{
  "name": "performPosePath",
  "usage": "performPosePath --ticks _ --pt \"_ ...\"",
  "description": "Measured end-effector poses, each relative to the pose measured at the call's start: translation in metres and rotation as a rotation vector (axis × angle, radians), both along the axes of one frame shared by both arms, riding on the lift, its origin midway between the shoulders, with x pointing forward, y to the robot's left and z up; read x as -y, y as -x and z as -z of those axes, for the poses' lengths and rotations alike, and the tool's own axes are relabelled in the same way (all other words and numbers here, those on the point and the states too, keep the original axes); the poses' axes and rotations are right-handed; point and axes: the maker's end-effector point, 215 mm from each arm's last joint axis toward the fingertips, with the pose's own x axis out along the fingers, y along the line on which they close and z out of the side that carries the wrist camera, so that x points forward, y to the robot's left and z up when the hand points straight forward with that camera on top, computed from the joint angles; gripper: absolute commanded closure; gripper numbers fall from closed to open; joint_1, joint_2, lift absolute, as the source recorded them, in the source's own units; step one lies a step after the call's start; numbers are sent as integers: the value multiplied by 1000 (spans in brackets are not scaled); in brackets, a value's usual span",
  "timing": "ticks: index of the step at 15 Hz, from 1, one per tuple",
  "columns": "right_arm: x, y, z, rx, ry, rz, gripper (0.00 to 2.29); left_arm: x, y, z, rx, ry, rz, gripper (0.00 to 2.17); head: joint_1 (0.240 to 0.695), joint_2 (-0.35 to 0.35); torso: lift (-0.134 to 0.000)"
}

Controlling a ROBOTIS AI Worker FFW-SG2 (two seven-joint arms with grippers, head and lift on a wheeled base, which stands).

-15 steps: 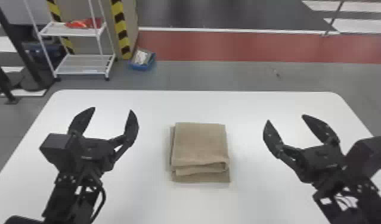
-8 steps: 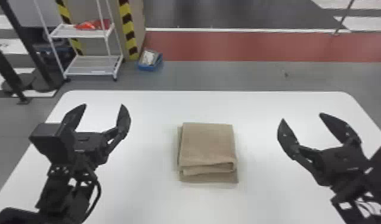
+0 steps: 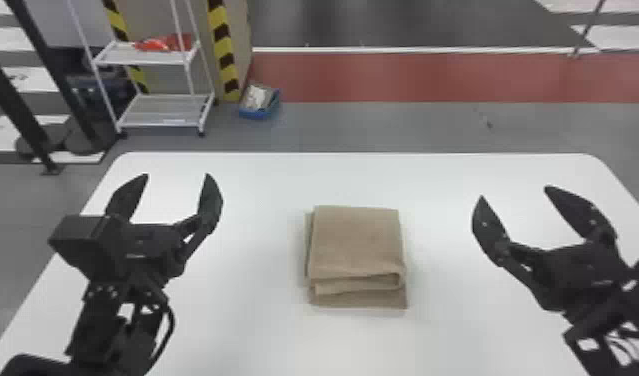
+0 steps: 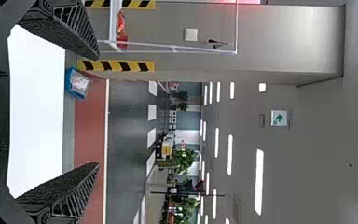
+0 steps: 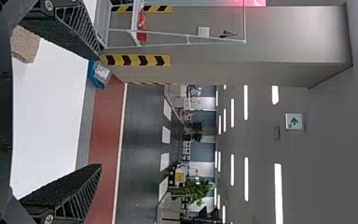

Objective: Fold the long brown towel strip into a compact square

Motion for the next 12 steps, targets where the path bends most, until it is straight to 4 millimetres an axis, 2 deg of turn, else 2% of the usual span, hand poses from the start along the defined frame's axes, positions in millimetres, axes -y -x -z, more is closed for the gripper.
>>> performPosePath --ticks 12 --pt "1 -4 -2 3 2 5 80 9 -2 3 -4 9 18 87 695 14 -124"
